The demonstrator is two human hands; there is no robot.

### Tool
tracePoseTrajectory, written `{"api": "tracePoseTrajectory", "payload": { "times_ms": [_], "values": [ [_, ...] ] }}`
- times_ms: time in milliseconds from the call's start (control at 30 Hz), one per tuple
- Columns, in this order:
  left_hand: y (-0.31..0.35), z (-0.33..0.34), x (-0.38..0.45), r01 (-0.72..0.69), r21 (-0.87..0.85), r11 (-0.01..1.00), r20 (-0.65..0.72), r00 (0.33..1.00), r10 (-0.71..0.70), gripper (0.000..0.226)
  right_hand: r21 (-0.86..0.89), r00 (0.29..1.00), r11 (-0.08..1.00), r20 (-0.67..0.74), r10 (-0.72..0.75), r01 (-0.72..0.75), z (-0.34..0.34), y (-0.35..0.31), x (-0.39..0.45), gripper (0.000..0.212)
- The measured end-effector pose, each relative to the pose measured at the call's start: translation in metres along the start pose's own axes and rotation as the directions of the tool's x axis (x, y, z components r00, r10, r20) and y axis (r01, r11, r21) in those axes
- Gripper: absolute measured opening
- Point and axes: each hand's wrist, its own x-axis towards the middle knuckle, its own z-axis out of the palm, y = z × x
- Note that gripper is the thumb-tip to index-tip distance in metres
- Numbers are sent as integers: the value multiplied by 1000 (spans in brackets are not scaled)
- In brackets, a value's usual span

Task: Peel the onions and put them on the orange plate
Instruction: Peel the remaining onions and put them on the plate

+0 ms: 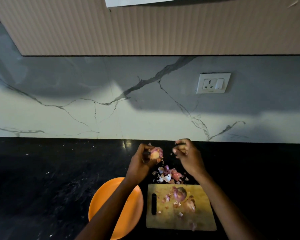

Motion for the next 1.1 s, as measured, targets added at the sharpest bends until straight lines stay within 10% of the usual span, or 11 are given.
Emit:
{"api": "tracePoseTrajectory", "payload": {
  "times_ms": [1100],
  "values": [
    [-4, -22, 10, 134, -106, 985, 260, 960, -103, 44, 357, 937, 918, 348, 38, -170, 1, -10, -3, 20]
  ]
}}
